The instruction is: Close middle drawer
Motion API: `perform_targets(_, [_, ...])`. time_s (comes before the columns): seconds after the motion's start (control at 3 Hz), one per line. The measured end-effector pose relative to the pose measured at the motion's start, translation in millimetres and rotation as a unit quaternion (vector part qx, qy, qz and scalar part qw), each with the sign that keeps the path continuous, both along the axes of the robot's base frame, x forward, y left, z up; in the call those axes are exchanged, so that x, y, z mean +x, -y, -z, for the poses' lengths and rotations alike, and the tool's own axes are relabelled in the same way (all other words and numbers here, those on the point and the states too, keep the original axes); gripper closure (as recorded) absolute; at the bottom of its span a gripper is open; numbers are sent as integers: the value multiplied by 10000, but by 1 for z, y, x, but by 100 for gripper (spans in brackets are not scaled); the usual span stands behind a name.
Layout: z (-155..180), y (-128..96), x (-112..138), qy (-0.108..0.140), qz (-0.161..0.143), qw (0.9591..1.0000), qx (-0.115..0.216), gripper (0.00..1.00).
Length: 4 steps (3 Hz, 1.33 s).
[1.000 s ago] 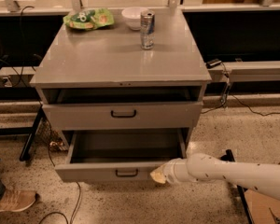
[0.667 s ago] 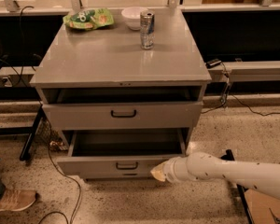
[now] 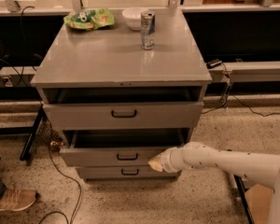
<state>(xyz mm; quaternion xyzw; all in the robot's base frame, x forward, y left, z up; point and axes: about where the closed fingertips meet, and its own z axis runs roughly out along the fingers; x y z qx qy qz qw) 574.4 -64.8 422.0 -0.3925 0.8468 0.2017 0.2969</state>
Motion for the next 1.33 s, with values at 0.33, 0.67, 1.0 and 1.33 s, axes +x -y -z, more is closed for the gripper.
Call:
perform_targets(0.33, [-4, -10, 43, 214, -158, 9996, -6, 100])
perform_targets(0.67, [-4, -10, 43, 217, -159, 9996, -6, 100])
perform_targets(1.0, [-8, 6, 40, 298, -71, 9995, -53, 100])
perform_targets(1.33, [-23, 33, 11, 375, 187, 9991, -12, 100])
